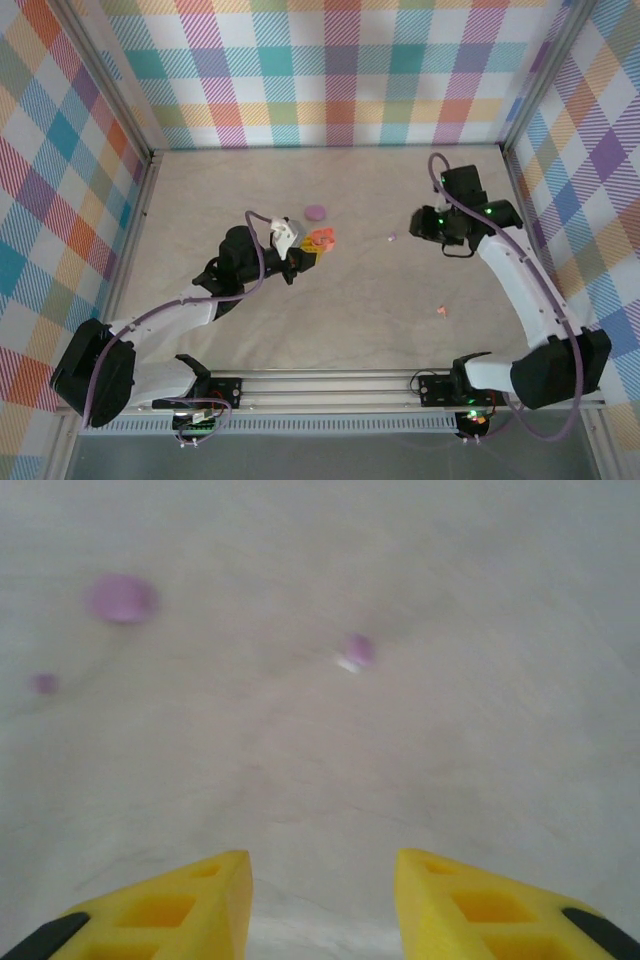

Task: Insert wireless bluetooth earbuds into charging case

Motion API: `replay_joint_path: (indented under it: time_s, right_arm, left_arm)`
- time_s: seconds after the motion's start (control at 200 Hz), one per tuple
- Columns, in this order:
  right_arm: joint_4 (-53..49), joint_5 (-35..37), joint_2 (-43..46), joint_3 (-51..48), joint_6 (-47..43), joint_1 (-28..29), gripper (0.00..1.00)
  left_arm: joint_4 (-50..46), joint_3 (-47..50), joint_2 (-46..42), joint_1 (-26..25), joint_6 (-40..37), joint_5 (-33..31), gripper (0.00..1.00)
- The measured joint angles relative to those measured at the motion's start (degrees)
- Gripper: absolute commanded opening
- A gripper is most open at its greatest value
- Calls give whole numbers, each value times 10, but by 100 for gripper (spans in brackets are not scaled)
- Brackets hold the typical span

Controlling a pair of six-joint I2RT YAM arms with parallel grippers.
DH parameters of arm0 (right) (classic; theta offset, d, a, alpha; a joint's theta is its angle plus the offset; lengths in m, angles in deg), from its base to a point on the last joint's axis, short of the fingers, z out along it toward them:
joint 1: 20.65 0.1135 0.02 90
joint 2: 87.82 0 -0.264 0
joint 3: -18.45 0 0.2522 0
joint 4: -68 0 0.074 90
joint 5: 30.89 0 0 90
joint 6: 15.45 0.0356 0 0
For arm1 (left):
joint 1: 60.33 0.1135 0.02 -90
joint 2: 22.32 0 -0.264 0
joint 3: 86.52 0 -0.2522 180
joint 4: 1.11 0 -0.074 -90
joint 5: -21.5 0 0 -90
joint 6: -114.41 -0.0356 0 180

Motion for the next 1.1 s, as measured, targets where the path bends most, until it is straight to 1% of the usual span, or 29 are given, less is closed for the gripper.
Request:
replay_joint_path:
  time_s: [0.165, 0.255, 0.325, 0.405, 0.52, 0.655, 0.765, 0.965, 1.1]
  right_arm:
    - [-27, -9, -3, -139, 39, -101, 50]
    - [-31, -30, -3, -192, 54, -142, 53]
    - [-29, -44, -3, -218, 61, -162, 53]
    - [-20, -55, -3, -240, 70, -167, 52]
    - [19, -78, -3, -277, 73, -167, 50]
    - [63, -98, -25, -308, 72, -167, 51]
    - [82, -99, -55, -313, 70, -167, 52]
    - [102, -107, -56, -315, 70, -168, 53]
    - [116, -124, -56, -319, 71, -168, 51]
  left_arm:
    - [-7, -4, 1, 0, -3, 7, 0]
    - [-9, -9, 7, 0, -7, 15, 0]
    - [-9, -13, 13, 0, -11, 21, 0]
    - [-10, -14, 19, 0, -11, 29, 0]
    - [-11, -16, 20, 0, -13, 34, 0]
    - [-16, -18, 20, 0, -15, 42, 0]
    - [-27, -21, 20, 0, -21, 46, 0]
    - [-41, -21, 20, 0, -30, 46, 0]
    - [-41, -21, 20, 0, -30, 46, 0]
